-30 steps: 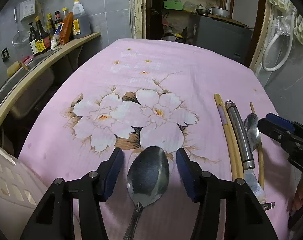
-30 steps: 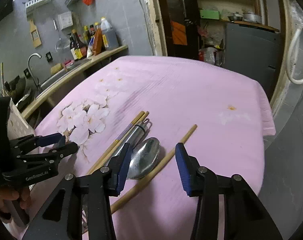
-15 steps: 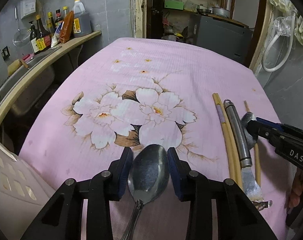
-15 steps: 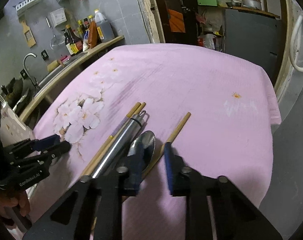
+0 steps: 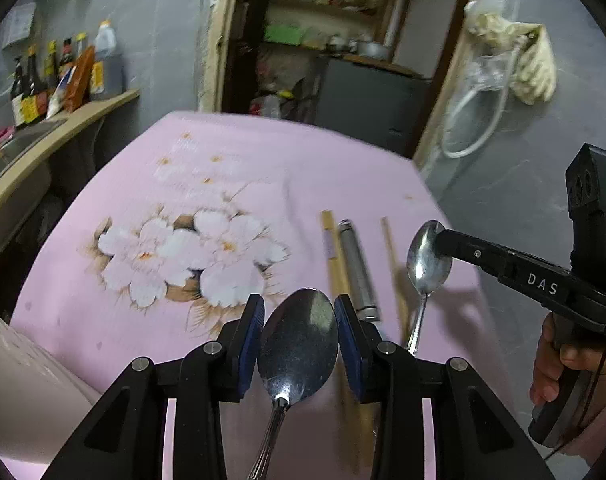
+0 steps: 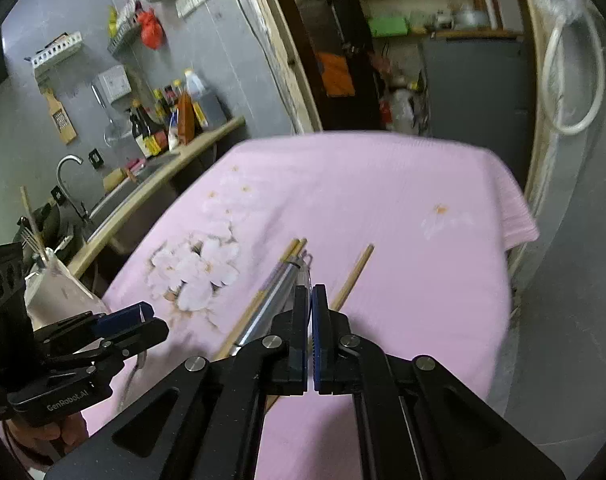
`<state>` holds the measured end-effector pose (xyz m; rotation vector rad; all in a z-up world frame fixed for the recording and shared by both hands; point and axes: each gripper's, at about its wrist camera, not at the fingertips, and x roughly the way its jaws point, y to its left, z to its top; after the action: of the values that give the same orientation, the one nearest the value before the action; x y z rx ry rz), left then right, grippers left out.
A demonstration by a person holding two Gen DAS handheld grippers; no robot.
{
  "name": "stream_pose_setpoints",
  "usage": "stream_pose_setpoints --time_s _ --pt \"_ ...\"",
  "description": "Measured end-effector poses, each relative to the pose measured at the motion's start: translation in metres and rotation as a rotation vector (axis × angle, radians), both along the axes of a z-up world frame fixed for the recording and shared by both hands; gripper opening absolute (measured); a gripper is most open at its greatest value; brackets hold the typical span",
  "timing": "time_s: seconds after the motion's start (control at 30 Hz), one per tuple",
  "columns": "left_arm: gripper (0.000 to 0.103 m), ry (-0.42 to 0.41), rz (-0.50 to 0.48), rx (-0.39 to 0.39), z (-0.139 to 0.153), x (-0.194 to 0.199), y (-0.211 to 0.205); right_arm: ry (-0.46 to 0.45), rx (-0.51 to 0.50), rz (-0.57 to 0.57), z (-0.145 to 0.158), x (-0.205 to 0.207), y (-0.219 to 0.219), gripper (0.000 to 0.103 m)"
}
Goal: Organize utensils
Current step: 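Lift and carry both spoons over the white caddy with both tools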
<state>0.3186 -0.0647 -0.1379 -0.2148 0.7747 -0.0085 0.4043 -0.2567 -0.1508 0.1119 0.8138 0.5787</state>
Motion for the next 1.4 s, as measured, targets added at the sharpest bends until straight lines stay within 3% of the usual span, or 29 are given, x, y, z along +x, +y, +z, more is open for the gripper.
stream_pose_setpoints --time_s 0.3,0.57,0.97,1.4 --pt "0.034 -0.062 -0.12 0.006 0.03 -0.032 -0.002 -0.178 -0.106 -0.086 0.056 -0.065 0.001 0.002" --pt "0.034 -0.128 -0.238 0.016 0.054 -0.072 0.002 -0.266 -0.196 -0.12 0.092 -0.122 0.02 0.001" --pt "0.034 -0.194 -0.388 -0.006 0.076 -0.122 0.028 -0.249 -0.24 -0.194 0.101 -0.189 0.051 0.001" --pt "0.035 -0.234 -0.531 0.006 0.079 -0.143 0.038 -0.257 -0.272 -0.299 0.103 -0.229 0.057 0.001"
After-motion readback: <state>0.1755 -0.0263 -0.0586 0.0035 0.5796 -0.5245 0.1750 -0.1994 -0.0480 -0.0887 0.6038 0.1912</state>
